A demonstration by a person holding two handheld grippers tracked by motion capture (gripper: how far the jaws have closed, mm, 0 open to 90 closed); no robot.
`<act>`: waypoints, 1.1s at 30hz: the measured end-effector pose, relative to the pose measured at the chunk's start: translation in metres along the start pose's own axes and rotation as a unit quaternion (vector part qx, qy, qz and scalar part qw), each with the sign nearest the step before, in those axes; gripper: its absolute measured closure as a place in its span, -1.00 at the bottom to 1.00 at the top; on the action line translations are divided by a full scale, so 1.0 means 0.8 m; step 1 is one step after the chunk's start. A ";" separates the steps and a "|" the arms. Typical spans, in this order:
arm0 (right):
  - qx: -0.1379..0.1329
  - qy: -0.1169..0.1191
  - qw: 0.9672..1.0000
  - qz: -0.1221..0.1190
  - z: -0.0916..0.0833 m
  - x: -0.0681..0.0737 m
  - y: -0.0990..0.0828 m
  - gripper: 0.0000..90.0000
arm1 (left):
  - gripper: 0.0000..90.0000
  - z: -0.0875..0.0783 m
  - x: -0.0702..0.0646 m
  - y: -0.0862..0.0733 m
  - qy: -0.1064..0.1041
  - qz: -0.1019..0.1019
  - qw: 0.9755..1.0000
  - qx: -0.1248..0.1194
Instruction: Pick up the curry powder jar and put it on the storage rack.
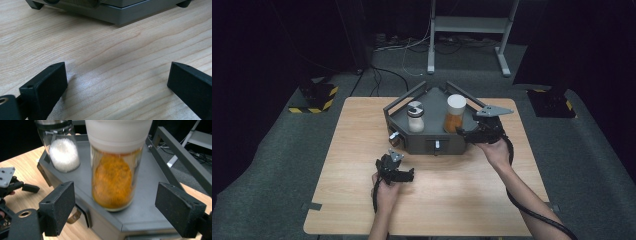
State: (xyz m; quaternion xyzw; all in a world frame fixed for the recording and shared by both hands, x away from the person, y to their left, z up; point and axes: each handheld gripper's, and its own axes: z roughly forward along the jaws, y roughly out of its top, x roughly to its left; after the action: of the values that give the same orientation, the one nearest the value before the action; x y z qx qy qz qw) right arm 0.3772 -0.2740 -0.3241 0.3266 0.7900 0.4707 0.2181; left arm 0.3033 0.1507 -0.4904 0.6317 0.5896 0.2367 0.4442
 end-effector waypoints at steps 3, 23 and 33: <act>0.002 0.001 1.000 0.000 -0.004 0.000 -0.011 -0.64 | -0.94 0.000 0.000 0.000 0.000 0.000 1.000 0.000; 0.024 -0.004 1.000 0.010 -0.015 0.010 -0.081 -0.62 | -0.94 0.000 0.000 0.000 0.000 0.000 1.000 0.000; 0.058 -0.007 0.998 0.018 0.005 0.018 -0.113 -0.62 | -0.94 0.000 0.000 0.000 0.000 0.000 1.000 0.000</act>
State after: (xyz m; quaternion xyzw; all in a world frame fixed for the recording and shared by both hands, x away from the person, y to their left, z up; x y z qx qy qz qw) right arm 0.3414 -0.2921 -0.4063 0.3562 0.8085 0.4257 0.1956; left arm 0.3032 0.1506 -0.4904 0.6316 0.5896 0.2369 0.4442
